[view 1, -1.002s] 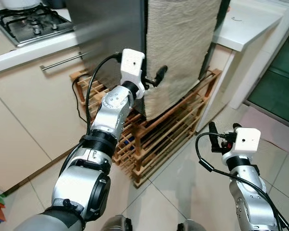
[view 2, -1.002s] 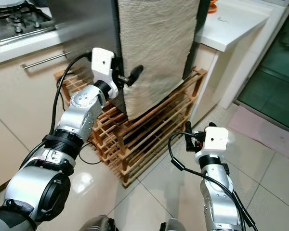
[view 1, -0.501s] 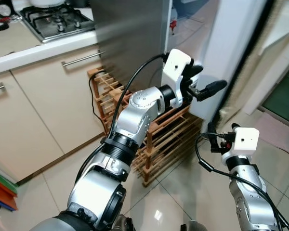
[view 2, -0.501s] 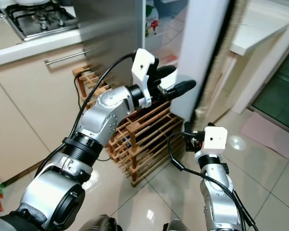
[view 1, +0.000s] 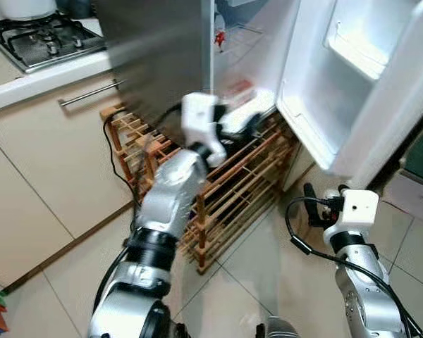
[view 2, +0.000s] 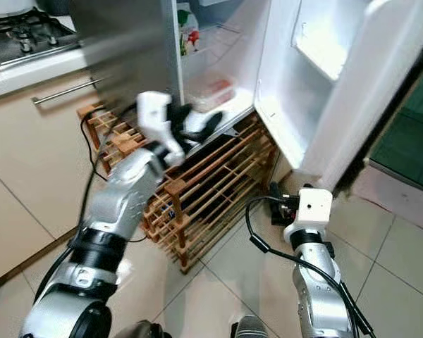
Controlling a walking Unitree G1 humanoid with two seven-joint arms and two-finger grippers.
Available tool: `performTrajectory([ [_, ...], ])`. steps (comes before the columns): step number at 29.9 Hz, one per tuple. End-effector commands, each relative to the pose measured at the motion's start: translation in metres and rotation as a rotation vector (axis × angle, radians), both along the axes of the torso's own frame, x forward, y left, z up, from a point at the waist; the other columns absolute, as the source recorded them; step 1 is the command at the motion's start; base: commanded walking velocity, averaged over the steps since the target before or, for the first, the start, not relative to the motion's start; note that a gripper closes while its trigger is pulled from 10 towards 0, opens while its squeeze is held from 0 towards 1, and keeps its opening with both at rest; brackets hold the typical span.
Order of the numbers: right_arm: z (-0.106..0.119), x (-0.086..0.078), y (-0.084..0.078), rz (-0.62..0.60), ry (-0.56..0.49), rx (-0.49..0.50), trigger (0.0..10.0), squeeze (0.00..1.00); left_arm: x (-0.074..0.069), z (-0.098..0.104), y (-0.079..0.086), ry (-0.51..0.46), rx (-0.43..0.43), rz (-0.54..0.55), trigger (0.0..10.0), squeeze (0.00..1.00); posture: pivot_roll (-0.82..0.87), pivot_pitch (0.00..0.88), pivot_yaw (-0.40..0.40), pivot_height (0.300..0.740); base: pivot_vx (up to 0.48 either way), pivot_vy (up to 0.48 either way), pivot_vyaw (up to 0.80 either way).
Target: Restocking fridge
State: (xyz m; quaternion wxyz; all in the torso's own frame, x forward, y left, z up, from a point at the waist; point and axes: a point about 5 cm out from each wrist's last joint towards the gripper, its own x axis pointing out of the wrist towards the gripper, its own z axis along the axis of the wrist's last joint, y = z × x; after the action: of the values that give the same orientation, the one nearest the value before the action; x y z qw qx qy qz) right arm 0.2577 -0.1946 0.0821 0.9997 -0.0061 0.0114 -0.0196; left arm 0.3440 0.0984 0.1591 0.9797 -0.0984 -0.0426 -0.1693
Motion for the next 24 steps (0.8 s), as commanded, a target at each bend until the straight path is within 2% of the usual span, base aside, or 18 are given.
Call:
performTrajectory([
  [1, 0.004, 0.005, -0.002, 0.000, -0.013, 0.018, 10.0, 0.00, -0.004, -0.002, 0.020, -0.027, 0.062, 0.130, 10.0, 0.00, -0.11, 0.000, 0.024, 0.703, 0.000, 0.000, 0.41],
  [3, 0.006, 0.010, 0.001, 0.010, -0.022, 0.018, 10.0, 0.00, -0.013, -0.017, 0.039, -0.003, 0.177, 0.242, 10.0, 0.00, -0.09, 0.000, 0.020, 0.703, 0.000, 0.000, 0.66],
  [6, 0.007, 0.018, 0.005, 0.027, -0.026, 0.025, 10.0, 0.00, -0.023, -0.041, 0.053, 0.069, 0.303, 0.352, 10.0, 0.00, -0.07, 0.000, 0.010, 0.703, 0.000, 0.000, 0.64],
  [9, 0.008, 0.025, 0.009, 0.034, -0.031, 0.047, 10.0, 0.00, -0.024, -0.047, 0.051, 0.098, 0.285, 0.369, 10.0, 0.00, -0.06, 0.000, 0.005, 0.703, 0.000, 0.000, 0.55],
  [15, 0.010, 0.034, 0.023, 0.076, -0.039, 0.072, 10.0, 0.00, -0.015, -0.028, 0.041, 0.019, 0.239, 0.355, 10.0, 0.00, -0.04, 0.000, 0.000, 0.727, 0.000, 0.461, 0.46],
  [21, 0.010, 0.038, 0.030, 0.110, -0.042, 0.083, 10.0, 0.00, -0.012, -0.022, 0.035, -0.004, 0.273, 0.348, 10.0, 0.00, -0.03, 0.000, 0.004, 0.740, 0.000, 0.480, 0.43],
  [24, 0.009, 0.039, 0.033, 0.122, -0.045, 0.091, 10.0, 0.00, -0.011, -0.023, 0.028, -0.003, 0.274, 0.312, 10.0, 0.00, -0.03, 0.000, 0.005, 0.740, 0.000, 0.260, 0.40],
])
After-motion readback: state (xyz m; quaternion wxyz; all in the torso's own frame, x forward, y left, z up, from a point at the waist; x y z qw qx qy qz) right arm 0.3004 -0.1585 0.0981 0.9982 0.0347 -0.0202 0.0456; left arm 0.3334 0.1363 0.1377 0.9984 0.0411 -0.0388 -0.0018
